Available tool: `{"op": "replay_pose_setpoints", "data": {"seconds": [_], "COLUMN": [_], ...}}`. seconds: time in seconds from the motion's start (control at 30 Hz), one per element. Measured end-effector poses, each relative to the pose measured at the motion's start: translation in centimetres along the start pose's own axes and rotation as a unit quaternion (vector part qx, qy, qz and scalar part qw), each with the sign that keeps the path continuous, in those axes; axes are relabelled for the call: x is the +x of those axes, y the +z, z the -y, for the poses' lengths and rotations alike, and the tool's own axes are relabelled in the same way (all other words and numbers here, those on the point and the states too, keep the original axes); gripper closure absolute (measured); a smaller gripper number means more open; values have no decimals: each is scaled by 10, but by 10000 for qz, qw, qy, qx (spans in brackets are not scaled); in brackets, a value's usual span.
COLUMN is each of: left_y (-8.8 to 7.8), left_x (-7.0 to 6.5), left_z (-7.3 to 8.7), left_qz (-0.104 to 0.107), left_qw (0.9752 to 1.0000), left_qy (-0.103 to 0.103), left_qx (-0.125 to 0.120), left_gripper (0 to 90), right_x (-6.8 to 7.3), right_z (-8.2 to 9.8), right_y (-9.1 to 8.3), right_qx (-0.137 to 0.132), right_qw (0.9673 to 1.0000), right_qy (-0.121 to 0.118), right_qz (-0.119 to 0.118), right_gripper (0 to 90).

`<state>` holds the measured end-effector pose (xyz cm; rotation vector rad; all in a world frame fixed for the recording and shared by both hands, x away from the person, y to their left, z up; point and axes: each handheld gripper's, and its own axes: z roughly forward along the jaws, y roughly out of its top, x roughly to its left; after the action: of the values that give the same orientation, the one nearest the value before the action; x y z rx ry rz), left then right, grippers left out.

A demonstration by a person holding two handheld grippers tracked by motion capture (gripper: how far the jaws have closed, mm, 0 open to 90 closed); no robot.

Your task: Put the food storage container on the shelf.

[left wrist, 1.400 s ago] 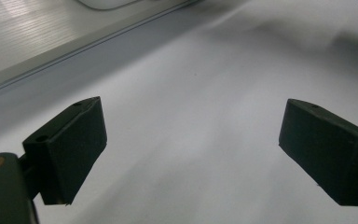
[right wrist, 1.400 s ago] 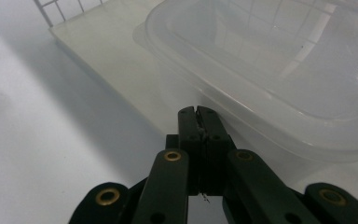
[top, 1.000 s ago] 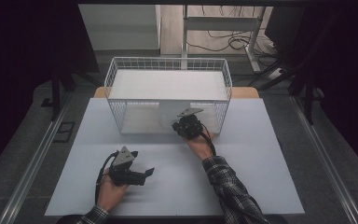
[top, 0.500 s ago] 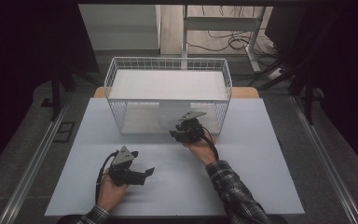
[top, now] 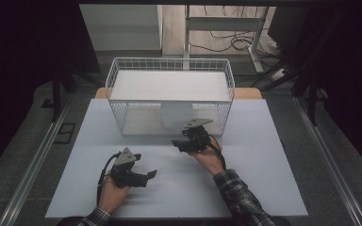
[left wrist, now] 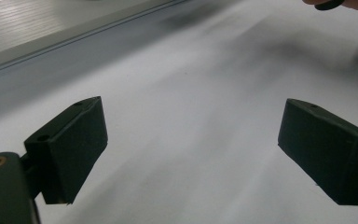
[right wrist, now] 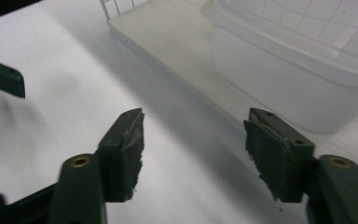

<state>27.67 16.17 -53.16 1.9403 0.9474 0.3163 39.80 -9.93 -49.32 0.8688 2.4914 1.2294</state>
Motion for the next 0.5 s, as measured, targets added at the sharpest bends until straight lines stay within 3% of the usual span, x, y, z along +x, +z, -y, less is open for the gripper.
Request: {"op": "replay_pose_setpoints", "data": {"seconds": [0.27, 0.5], "left_y": [-3, -2], "left_x": [4, 5], "left_z": [0, 1], "left_qz": [58, 71], "left_qw": [9999, 9999], "left_qy": [-103, -105], "left_qx": [33, 55], "left_gripper": [76, 75], "right_x": [0, 3], "right_z": [7, 16], "right_y": [-13, -18], "right_qx": [-72, 7], "right_qw": [10000, 9999], "right_qy": [24, -148], "right_qz": [3, 38], "right_gripper": [191, 105]}}
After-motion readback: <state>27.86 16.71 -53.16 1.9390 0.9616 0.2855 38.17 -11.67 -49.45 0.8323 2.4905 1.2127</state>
